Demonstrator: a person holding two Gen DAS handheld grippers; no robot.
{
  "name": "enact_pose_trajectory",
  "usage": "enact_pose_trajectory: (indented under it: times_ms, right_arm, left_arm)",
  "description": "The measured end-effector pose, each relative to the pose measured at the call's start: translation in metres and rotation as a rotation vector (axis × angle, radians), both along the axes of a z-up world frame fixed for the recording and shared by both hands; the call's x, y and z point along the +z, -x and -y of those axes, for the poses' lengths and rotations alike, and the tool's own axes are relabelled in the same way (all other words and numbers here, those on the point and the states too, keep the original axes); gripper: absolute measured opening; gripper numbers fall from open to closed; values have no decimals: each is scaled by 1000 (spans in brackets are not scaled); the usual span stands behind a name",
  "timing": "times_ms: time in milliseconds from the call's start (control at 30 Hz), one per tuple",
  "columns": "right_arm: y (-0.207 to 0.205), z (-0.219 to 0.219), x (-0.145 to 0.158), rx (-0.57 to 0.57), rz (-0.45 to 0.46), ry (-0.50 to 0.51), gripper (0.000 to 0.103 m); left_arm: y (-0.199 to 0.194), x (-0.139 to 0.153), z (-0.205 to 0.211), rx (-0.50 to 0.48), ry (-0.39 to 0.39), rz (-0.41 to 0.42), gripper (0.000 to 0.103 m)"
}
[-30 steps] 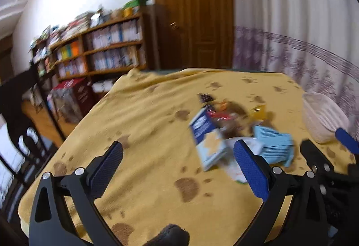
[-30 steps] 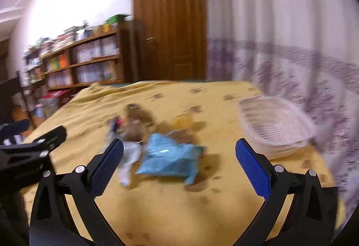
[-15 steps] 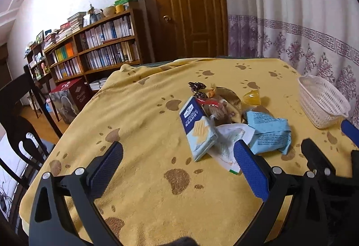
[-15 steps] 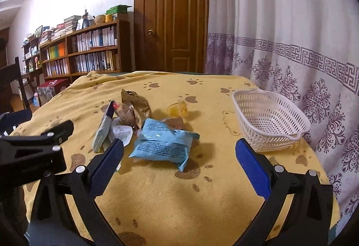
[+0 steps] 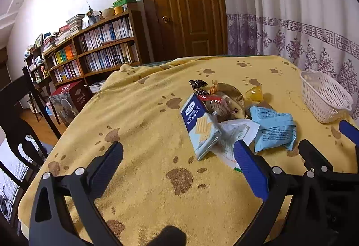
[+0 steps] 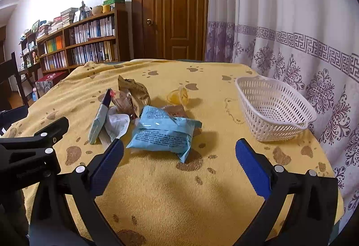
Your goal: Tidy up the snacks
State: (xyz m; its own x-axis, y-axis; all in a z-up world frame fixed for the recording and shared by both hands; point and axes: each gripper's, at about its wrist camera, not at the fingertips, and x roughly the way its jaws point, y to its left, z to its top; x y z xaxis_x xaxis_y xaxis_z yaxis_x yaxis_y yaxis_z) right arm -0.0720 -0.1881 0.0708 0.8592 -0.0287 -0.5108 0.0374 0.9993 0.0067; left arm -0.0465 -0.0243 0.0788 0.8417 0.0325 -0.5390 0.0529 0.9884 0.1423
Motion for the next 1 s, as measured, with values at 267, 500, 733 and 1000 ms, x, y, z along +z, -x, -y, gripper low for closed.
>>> enact_pose_trajectory:
  times_ms: [267, 500, 733, 1000]
  right_arm:
    - [-8, -2, -10, 3, -49, 9, 101]
    - [-18, -3, -23, 2, -106, 22, 101]
    - [-34, -1, -47, 6, -216, 30, 101]
    - [-47, -6, -66, 36, -334, 35, 101]
  left_arm:
    - [-9, -12, -8, 25, 19, -55, 98]
    - [-15, -21, -10, 34, 20, -86, 98]
    - [-33, -45, -12, 41, 33, -179, 98]
    - [-51, -72, -12, 37, 39, -271, 98]
